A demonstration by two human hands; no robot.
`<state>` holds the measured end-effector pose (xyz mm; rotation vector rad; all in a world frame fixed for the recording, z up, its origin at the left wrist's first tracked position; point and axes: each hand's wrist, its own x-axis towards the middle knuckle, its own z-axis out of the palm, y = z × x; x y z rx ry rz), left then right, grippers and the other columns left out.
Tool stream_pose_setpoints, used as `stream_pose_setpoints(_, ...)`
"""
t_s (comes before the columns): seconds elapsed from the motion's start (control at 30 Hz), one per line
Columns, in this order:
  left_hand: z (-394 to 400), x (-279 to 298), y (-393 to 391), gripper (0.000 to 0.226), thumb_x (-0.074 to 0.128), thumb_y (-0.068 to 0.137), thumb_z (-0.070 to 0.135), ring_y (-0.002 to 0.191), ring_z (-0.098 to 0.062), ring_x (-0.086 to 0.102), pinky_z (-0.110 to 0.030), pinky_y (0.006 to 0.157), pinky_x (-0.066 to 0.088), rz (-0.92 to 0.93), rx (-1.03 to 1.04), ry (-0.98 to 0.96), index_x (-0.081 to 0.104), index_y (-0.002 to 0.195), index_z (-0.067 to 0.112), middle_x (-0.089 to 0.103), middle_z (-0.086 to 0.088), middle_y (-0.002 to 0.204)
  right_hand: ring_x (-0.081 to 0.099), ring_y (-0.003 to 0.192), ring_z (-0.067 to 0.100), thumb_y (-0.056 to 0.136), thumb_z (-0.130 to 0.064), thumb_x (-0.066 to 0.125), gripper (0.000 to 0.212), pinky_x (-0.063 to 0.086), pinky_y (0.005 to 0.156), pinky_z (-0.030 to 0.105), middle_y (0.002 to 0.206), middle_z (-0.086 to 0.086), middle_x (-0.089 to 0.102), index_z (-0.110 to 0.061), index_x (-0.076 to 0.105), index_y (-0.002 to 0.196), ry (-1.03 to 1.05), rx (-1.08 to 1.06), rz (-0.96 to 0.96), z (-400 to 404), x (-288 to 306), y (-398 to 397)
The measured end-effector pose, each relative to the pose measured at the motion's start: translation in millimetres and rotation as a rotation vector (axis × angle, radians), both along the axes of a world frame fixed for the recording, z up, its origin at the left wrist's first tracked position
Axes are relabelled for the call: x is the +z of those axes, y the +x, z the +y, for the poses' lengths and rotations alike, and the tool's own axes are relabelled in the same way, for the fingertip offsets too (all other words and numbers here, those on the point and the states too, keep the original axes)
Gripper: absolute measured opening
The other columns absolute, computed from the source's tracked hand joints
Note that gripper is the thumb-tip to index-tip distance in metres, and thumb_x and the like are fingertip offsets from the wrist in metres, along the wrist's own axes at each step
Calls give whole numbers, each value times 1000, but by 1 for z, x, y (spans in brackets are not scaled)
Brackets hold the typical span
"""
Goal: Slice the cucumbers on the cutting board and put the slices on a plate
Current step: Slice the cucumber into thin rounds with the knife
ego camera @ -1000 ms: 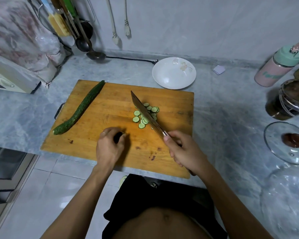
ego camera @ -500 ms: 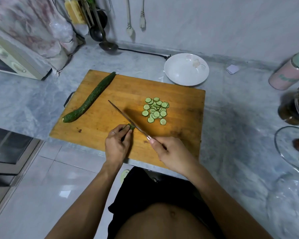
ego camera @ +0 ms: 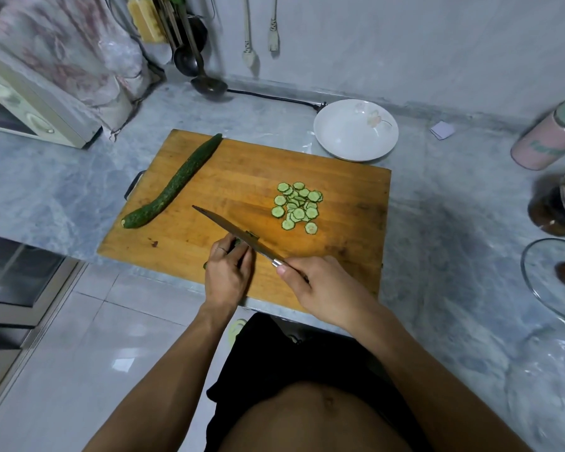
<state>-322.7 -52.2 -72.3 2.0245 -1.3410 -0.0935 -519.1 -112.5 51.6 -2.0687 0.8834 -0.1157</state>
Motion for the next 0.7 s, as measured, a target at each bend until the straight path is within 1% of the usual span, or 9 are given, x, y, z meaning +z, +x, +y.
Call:
stream_pose_setpoints(0.1,0,-2,1,23,62,92,17,105,-31,59,-29,85,47,-10,0,5,73,109,7,66,-12,120,45,51,14,104,-43,42,42,34,52,36,56,-4,46,-28,46,66,15,-3,-3,-2,1,1)
stream_pose_setpoints(0.2,0,-3,2,27,59,92,22,106,-31,60,-32,84,51,-8,9,17,74,108,6,66,-13,120,44,55,13,104,-45,41,43,34,52,34,60,-4,46,-31,43,63,29,-14,3,-5,-2,3)
stream_pose_setpoints(0.33,0,-3,2,26,59,91,21,106,-32,60,-35,83,52,-22,8,16,74,107,5,66,-13,119,42,57,12,104,-46,41,45,32,53,34,61,-2,45,-30,41,62,43,-4,14,-6,-5,3)
stream_pose_setpoints(0.43,0,-2,0,26,59,92,21,105,-31,60,-33,83,51,-21,12,5,74,107,6,66,-13,119,41,56,11,104,-46,41,45,31,52,33,61,-2,45,-32,41,62,62,-3,15,-8,-4,3)
stream_pose_setpoints(0.57,-1,-2,0,32,54,94,27,106,-31,60,-31,85,49,-25,9,-2,74,108,6,66,-13,119,39,60,9,105,-47,39,44,30,52,32,64,-2,45,-35,40,62,81,13,36,-11,-1,4)
stream_pose_setpoints(0.7,-1,-5,1,27,59,92,21,105,-32,60,-34,83,52,-27,13,-5,74,107,5,66,-14,118,37,61,8,105,-48,38,44,30,53,32,67,0,44,-31,41,64,90,16,54,-12,-1,7)
